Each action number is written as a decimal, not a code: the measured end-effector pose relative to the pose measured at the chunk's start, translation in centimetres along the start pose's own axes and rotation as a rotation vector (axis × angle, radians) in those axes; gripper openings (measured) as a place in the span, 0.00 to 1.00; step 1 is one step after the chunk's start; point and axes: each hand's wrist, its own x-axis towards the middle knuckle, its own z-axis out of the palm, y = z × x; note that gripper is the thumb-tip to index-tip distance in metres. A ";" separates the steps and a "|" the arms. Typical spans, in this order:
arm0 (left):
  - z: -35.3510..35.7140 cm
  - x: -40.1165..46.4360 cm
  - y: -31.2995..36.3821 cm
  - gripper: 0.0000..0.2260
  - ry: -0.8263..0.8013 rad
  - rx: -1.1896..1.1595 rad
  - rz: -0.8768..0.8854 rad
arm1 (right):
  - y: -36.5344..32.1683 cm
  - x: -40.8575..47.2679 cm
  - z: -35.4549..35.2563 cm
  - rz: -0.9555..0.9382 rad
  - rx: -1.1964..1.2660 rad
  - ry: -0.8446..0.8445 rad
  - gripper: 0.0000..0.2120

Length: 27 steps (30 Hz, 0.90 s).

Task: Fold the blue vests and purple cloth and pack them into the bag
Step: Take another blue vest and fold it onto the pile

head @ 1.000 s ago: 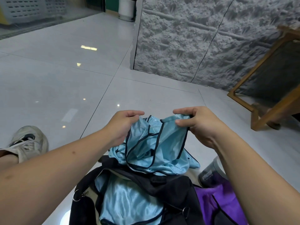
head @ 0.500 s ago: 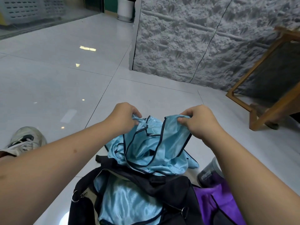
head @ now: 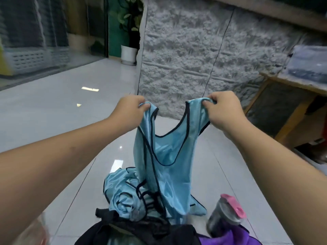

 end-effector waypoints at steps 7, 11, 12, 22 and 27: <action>-8.7 6.2 6.2 0.14 0.258 -0.087 0.064 | -3.5 6.1 -9.0 -0.016 -0.056 0.256 0.15; -11.4 8.4 5.2 0.13 0.333 -0.108 0.045 | -2.9 8.2 -11.5 0.017 -0.181 0.222 0.17; -11.5 8.5 4.6 0.13 0.332 -0.107 0.034 | -2.4 8.4 -11.6 0.020 -0.194 0.193 0.15; -8.4 7.2 3.9 0.16 0.184 -0.151 -0.151 | 1.8 7.5 -8.0 0.208 0.026 0.071 0.13; -7.8 5.8 4.5 0.18 -0.063 -0.167 -0.178 | 2.0 6.3 -8.2 0.197 0.093 -0.024 0.17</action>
